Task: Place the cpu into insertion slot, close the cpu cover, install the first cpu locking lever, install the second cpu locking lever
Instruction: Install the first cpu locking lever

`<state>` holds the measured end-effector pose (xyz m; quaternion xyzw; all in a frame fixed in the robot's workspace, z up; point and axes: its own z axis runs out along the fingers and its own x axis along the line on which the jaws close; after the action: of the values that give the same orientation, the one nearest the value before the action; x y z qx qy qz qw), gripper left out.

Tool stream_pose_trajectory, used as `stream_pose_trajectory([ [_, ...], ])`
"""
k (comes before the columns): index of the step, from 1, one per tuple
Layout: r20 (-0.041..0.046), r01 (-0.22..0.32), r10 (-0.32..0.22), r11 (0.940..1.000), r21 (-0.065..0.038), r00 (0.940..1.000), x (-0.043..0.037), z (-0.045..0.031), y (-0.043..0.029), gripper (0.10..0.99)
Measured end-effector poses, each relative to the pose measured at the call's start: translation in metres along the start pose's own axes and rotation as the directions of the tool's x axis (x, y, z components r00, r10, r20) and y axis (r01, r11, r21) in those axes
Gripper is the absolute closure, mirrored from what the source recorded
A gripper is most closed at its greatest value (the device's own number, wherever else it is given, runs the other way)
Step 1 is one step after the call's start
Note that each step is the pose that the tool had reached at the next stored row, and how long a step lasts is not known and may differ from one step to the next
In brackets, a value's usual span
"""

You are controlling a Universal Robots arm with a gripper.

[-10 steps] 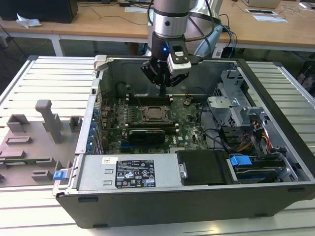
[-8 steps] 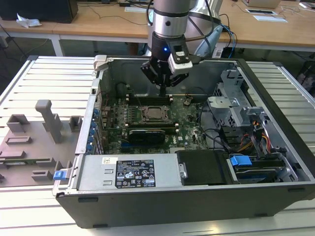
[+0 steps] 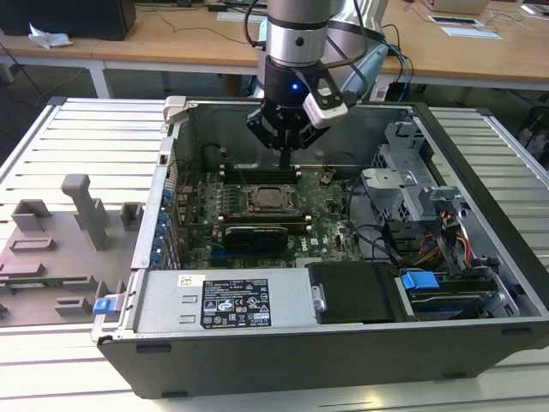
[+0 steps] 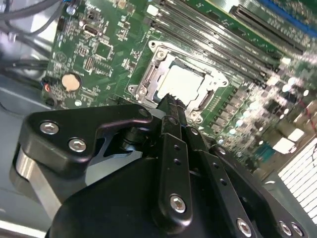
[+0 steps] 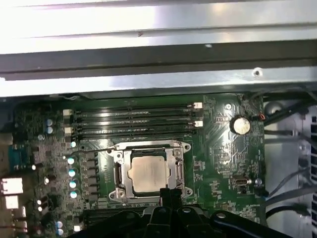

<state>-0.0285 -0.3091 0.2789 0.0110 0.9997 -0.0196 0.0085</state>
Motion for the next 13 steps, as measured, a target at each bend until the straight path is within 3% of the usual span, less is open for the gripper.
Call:
stream_pose_trajectory([
  [3, 0.0035, 0.085, -0.085, 0.9964, -0.001, 0.9964, 0.0000, 0.0000, 0.0000, 0.980],
  [8, 0.0038, 0.092, -0.092, 0.9957, -0.002, 0.9957, 0.0001, 0.0000, 0.0000, 0.980],
  [13, 0.0040, 0.092, -0.092, 0.9957, -0.002, 0.9957, 0.0137, -0.0002, -0.0003, 0.980],
])
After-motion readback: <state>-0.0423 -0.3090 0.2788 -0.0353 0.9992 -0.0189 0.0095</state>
